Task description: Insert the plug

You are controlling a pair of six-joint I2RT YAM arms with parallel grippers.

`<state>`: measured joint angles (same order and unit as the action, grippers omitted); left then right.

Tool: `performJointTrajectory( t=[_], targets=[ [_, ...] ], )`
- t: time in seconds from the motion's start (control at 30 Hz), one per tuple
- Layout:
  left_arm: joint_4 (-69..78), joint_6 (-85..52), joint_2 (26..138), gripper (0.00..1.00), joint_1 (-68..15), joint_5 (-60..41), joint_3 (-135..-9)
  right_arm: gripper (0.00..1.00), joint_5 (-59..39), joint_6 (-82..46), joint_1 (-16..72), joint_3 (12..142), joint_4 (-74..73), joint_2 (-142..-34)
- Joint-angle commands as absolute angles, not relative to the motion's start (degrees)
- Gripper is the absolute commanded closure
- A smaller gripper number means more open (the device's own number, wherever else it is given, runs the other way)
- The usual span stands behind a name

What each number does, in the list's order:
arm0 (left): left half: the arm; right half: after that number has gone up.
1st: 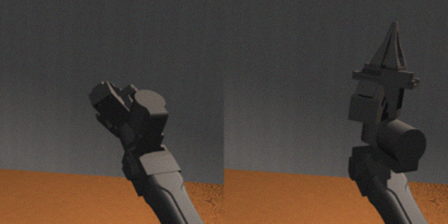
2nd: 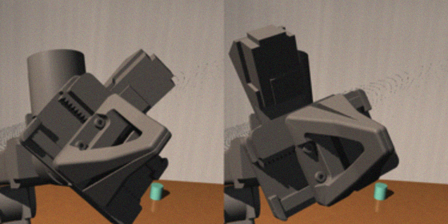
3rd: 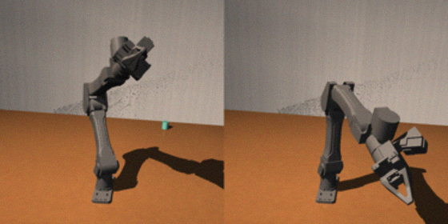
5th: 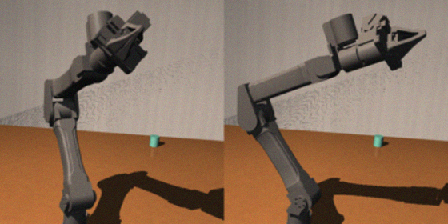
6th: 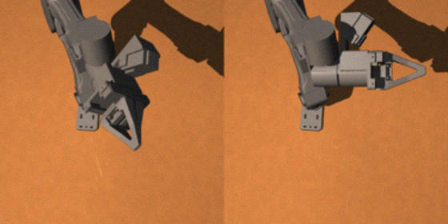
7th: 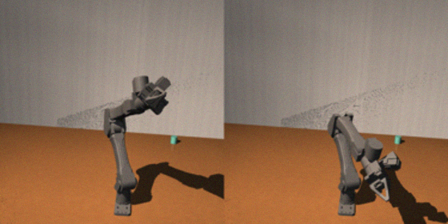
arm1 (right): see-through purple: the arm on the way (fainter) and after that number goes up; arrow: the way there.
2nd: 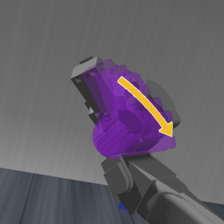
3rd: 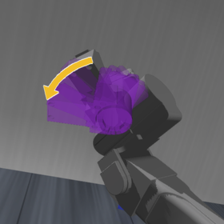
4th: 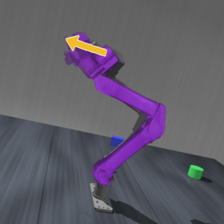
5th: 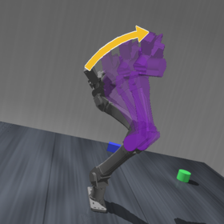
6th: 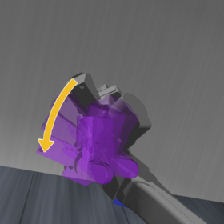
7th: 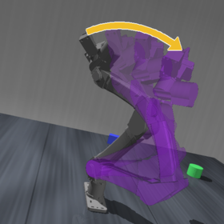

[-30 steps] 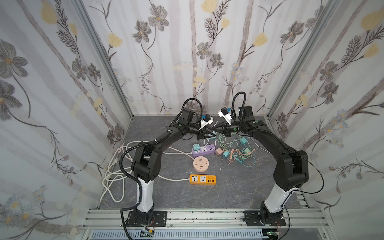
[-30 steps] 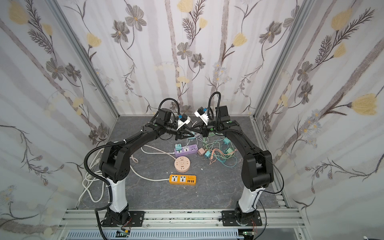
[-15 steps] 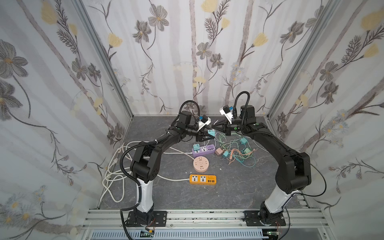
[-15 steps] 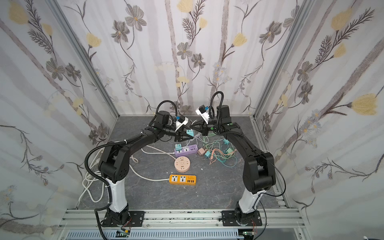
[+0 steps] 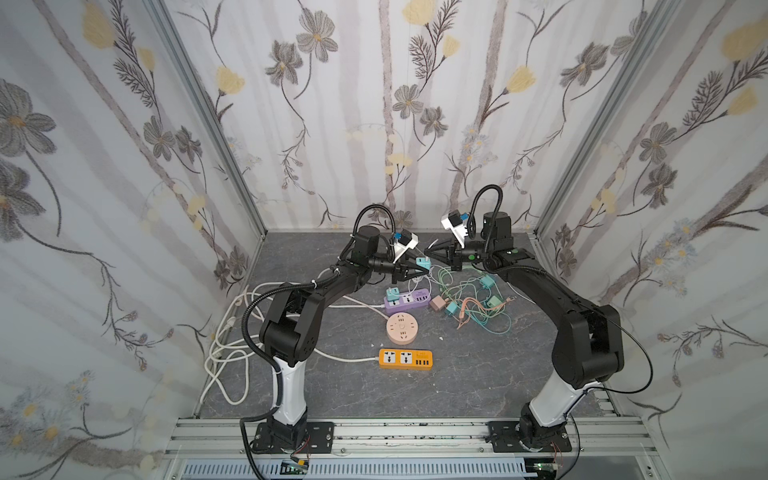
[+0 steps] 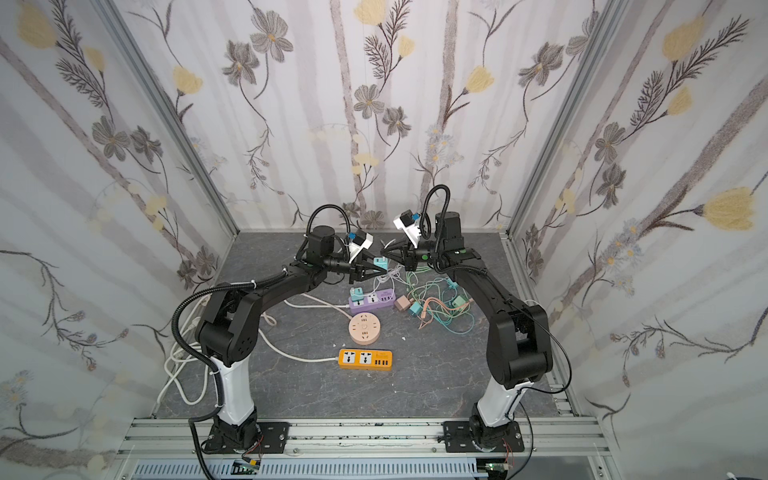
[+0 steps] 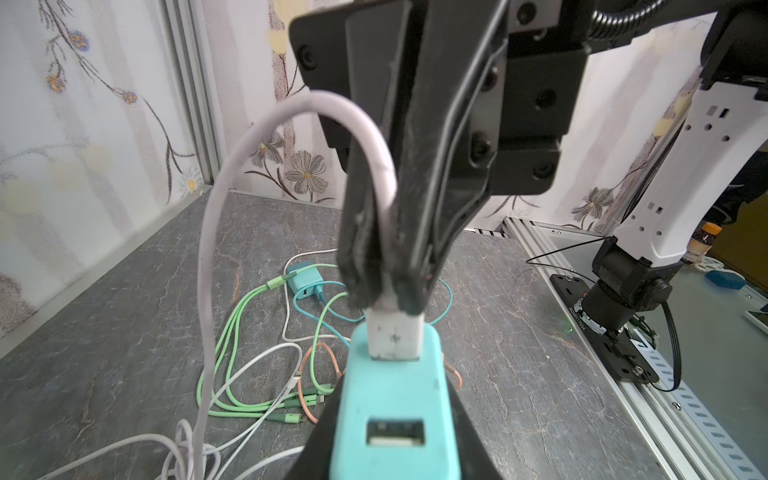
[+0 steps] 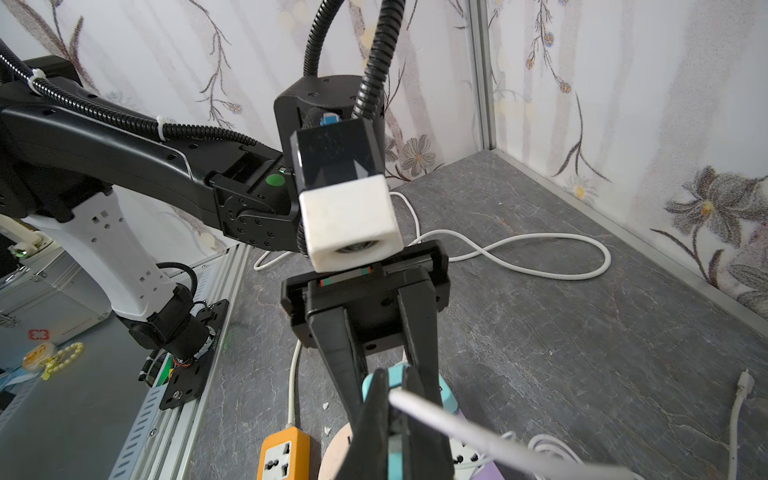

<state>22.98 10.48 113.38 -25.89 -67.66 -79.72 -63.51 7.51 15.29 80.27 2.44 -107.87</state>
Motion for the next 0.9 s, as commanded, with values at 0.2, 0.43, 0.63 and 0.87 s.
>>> performJointTrajectory(
  t=[0.2,0.43,0.63,0.87],
  targets=[
    [26.7,9.3,112.7,0.59,-25.8,-67.8,-78.1,1.00,-65.2,6.9,14.8,79.3,-0.9,-106.2],
    [31.3,5.4,113.6,0.69,-25.8,-68.6,-78.2,1.00,-65.2,6.7,14.8,78.7,-1.4,-105.9],
    [31.5,6.2,113.2,0.98,-25.6,-67.1,-77.5,0.71,-64.5,8.5,13.9,78.4,1.9,-105.0],
    [13.9,21.4,109.9,1.00,-25.1,-62.4,-78.9,0.40,-56.6,31.0,10.2,83.0,32.3,-99.8]
  ],
)
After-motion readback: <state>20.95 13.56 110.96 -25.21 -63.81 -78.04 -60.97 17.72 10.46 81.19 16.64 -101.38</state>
